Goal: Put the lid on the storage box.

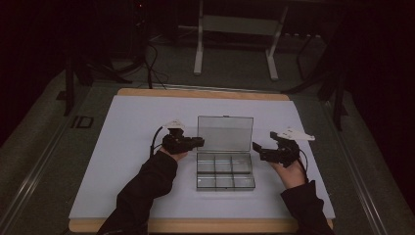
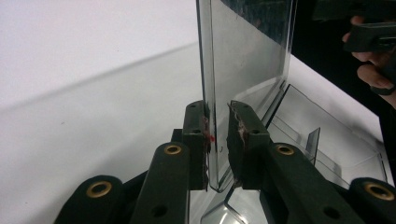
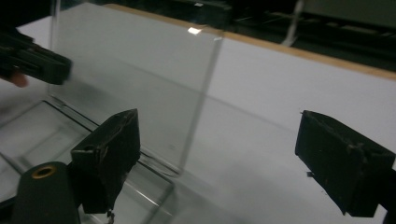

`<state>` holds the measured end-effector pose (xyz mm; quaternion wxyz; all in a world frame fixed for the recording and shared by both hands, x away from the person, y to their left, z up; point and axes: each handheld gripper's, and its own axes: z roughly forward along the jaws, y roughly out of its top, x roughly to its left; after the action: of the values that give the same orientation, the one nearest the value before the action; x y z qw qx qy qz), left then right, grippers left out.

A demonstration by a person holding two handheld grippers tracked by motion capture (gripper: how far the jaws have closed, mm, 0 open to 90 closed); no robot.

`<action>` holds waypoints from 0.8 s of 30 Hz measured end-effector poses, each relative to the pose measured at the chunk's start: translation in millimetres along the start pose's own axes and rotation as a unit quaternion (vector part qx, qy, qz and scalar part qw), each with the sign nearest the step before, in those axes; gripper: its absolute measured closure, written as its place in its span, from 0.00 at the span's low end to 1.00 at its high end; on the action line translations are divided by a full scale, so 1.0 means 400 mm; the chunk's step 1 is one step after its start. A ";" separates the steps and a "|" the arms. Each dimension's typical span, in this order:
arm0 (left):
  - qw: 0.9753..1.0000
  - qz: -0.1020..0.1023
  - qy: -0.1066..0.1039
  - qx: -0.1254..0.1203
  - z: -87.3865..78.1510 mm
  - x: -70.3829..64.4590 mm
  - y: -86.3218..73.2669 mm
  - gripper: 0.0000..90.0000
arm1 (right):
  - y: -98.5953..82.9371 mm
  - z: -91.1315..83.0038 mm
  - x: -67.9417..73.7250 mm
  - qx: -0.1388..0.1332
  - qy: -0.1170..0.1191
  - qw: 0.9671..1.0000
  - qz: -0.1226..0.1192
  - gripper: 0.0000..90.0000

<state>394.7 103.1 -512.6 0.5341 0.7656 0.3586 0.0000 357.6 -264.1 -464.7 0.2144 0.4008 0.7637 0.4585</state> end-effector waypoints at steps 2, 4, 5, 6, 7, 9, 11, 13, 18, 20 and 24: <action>1.000 0.005 0.001 -0.001 0.000 -0.001 -0.001 0.88 | 0.002 0.018 0.007 0.008 0.005 1.000 -0.002 0.25; 1.000 0.010 0.000 -0.003 -0.001 0.000 -0.002 0.88 | 0.003 0.036 0.013 0.013 0.020 1.000 -0.003 0.36; 1.000 0.015 0.000 -0.004 -0.001 0.000 -0.002 0.88 | 0.003 0.040 0.014 0.013 0.023 1.000 -0.002 0.39; 1.000 0.014 -0.001 -0.004 -0.001 0.000 -0.003 0.88 | 0.004 0.047 0.015 0.015 0.029 0.999 0.000 0.45; 1.000 0.015 -0.001 -0.004 -0.001 0.000 -0.003 0.88 | 0.005 0.052 0.014 0.015 0.033 0.999 0.003 0.50; 1.000 0.016 -0.003 -0.006 -0.002 0.001 -0.003 0.88 | 0.006 0.060 0.013 0.014 0.034 0.999 0.009 0.56; 1.000 0.018 -0.003 -0.007 -0.001 0.002 -0.004 0.88 | 0.007 0.066 0.011 0.015 0.032 0.999 0.011 0.63; 1.000 0.021 -0.005 -0.009 -0.002 0.003 -0.005 0.88 | 0.008 0.071 0.006 0.015 0.032 0.999 0.015 0.69; 1.000 0.021 -0.007 -0.008 -0.001 0.006 -0.004 0.88 | 0.012 0.081 0.002 0.020 0.030 0.999 0.011 0.80; 1.000 0.020 -0.004 -0.007 -0.001 0.005 -0.002 0.87 | 0.013 0.083 0.004 0.021 0.028 0.999 0.008 0.81; 0.999 0.011 0.005 -0.032 -0.017 0.005 0.008 0.85 | 0.013 0.079 0.003 0.019 0.028 0.999 0.005 0.83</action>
<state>395.3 109.3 -507.8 0.5565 0.7522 0.3522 0.0210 380.8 -245.0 -475.3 0.1824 0.3958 0.7761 0.4557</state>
